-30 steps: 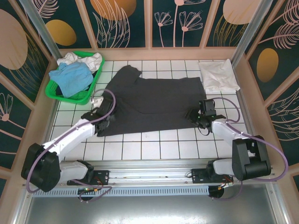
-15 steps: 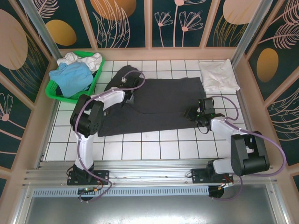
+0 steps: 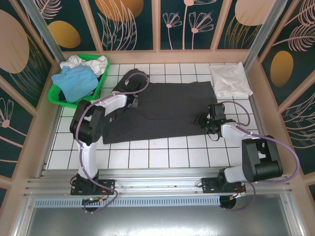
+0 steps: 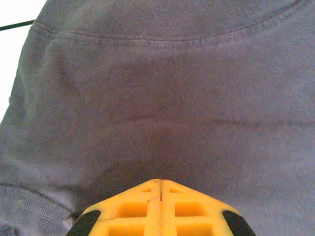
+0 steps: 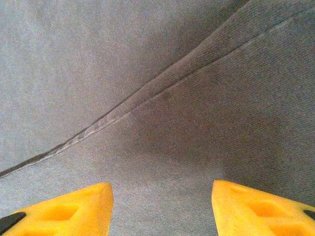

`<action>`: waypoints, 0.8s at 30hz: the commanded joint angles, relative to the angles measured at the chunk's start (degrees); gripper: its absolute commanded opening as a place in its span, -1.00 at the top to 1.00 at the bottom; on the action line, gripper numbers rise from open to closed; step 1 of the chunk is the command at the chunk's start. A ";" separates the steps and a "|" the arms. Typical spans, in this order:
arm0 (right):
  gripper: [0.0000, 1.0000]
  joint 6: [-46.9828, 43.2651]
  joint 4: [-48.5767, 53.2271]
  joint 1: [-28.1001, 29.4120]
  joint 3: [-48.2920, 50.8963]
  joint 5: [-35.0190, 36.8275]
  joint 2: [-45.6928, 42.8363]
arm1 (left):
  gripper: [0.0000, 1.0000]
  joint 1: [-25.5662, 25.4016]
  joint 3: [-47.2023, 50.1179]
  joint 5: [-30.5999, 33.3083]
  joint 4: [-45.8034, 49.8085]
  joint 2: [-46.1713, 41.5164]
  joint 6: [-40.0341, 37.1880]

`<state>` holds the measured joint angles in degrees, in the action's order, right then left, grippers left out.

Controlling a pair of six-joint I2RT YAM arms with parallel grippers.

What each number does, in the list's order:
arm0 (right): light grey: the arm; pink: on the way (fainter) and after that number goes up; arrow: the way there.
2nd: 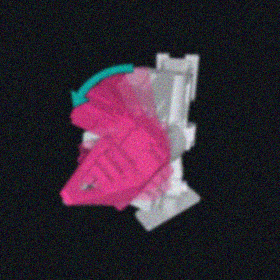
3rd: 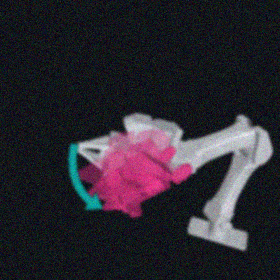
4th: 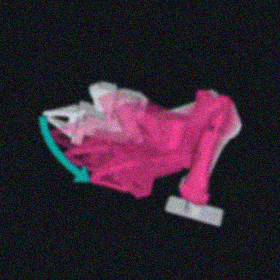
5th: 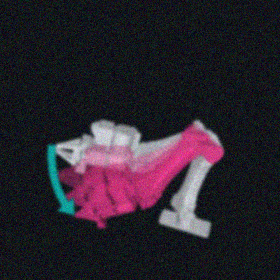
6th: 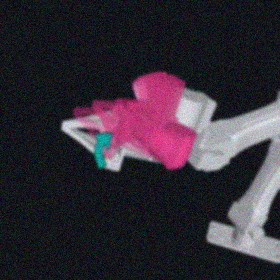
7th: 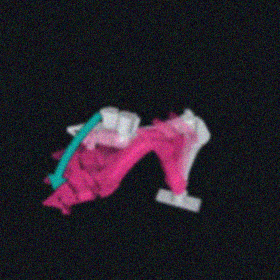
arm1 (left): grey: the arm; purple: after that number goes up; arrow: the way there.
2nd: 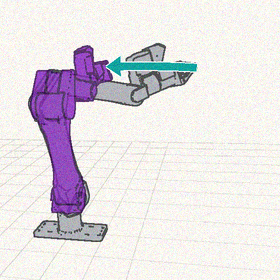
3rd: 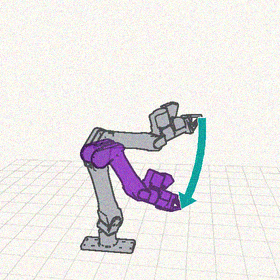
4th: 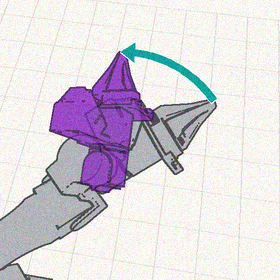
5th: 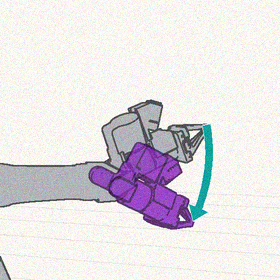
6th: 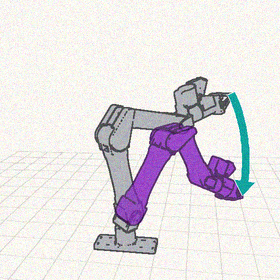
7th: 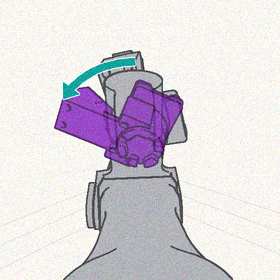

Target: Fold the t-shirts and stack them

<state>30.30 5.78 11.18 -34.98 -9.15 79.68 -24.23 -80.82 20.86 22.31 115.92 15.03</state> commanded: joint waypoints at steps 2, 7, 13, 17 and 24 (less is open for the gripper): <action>-0.11 -0.77 -1.28 -0.37 -0.17 -0.39 0.82 | 1.00 -0.14 1.92 -1.39 -2.01 -6.92 -0.66; -0.12 -0.77 -1.57 -0.31 -0.08 -0.63 1.16 | 0.44 -0.18 1.81 0.40 1.62 -5.76 0.06; -0.12 -0.77 -2.42 -0.36 0.09 -1.37 1.69 | -0.09 -0.12 0.57 -1.37 2.14 -1.30 -0.33; -0.12 -0.77 -2.46 -0.35 -0.17 -1.50 2.46 | 0.02 -0.13 -1.59 -1.81 3.28 2.02 -0.44; -0.12 -0.91 -2.17 -0.41 -0.08 -0.70 1.78 | 0.89 -0.12 -1.91 -0.01 3.59 1.14 0.15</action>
<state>30.30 4.40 11.03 -34.98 -10.15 81.58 -24.21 -81.10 19.77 24.73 118.54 14.83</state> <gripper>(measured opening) 0.561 0.085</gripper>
